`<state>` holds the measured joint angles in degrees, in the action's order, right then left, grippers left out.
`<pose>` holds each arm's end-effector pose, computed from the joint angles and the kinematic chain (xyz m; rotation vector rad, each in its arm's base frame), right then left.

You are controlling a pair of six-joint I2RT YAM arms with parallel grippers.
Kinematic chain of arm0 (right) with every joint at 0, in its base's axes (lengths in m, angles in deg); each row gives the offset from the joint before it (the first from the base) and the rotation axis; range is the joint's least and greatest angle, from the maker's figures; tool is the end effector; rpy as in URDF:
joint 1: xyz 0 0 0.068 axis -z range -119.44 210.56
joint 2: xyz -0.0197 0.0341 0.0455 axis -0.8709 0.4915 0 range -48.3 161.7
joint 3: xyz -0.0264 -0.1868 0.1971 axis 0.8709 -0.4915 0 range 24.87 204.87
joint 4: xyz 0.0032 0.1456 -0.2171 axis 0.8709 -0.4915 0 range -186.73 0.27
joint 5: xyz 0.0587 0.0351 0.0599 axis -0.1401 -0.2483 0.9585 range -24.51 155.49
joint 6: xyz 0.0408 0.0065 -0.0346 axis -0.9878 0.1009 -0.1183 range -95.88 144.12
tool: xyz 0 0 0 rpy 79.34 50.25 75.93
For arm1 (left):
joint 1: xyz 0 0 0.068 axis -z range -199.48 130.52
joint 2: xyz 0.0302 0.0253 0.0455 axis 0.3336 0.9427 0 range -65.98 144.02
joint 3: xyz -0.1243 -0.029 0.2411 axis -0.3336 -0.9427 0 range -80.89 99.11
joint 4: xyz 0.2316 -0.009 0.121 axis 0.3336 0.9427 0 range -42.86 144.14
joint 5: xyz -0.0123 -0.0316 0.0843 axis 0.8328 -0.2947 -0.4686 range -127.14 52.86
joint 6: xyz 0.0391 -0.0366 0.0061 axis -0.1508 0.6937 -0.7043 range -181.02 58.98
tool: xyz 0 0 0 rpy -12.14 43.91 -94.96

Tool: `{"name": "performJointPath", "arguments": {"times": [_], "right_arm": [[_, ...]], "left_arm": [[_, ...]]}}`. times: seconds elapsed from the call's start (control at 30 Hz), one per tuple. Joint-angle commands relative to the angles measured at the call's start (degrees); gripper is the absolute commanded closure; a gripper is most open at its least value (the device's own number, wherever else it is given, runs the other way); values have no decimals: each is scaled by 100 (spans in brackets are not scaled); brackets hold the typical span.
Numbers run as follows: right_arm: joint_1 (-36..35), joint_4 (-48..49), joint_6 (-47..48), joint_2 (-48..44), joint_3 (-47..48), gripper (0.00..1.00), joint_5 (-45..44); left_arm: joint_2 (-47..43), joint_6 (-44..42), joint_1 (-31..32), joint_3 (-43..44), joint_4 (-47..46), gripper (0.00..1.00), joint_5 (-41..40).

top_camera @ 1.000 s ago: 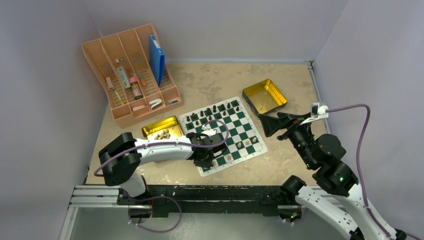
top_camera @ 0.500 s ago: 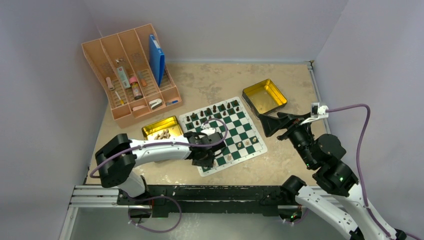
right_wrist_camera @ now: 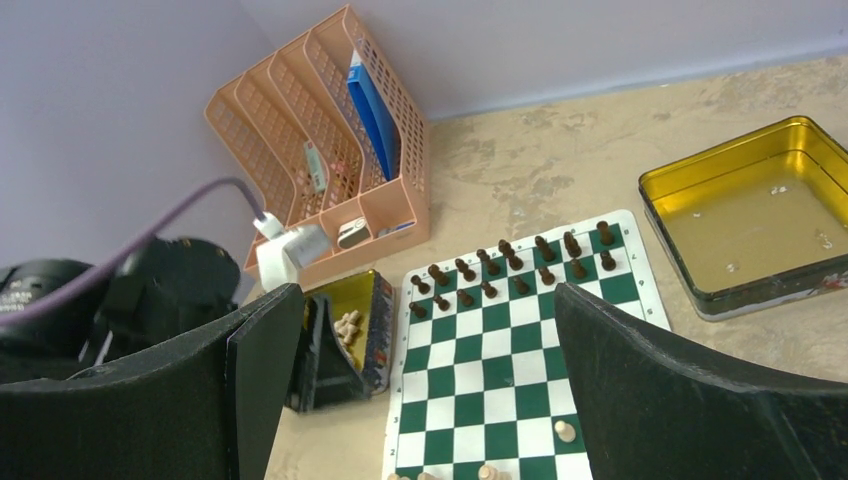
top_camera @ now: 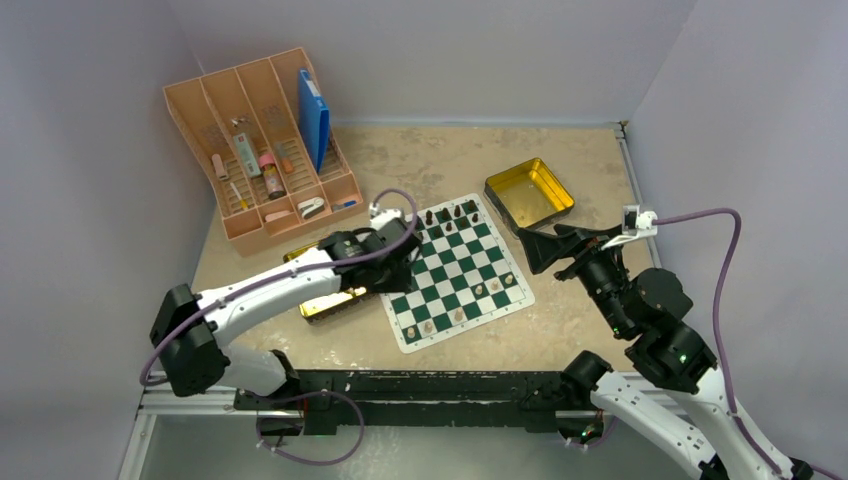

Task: Set up the chess pieces on the board
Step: Place the chess piece on the chessboard, then pick up the chess piece from the storage box.

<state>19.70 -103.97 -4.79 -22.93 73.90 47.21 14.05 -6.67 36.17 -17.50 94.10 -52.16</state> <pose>0.0739 0.0492 0.3975 0.1215 1.4557 0.7789 0.1624 -0.2213 0.2637 -0.0516 2.6504 -0.3086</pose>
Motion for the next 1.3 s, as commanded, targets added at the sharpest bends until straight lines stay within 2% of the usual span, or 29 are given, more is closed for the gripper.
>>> {"name": "performJointPath", "arguments": {"times": [0.0,0.33,0.5,0.67,0.73,0.87,1.27], "right_arm": [[-5,389,-18,50,84,3,139],[-10,624,-102,91,-104,4,335],[-10,653,-49,153,-172,3,354],[-10,718,-58,151,-194,3,461],[-11,717,-43,181,-176,3,491],[-10,698,-58,161,-169,4,511],[-5,613,34,268,-23,3,494]], "left_arm": [[-602,-464,-604,278,377,56,-310],[-996,-1260,-2287,54,535,58,-302],[-730,-1873,-3308,-253,39,60,457],[-405,-2124,-3809,-503,-339,63,881],[-193,-2185,-3937,-663,-495,65,1125],[254,-2216,-3966,-838,-517,68,1071],[623,-2235,-3975,-1055,-647,73,1074]]}}
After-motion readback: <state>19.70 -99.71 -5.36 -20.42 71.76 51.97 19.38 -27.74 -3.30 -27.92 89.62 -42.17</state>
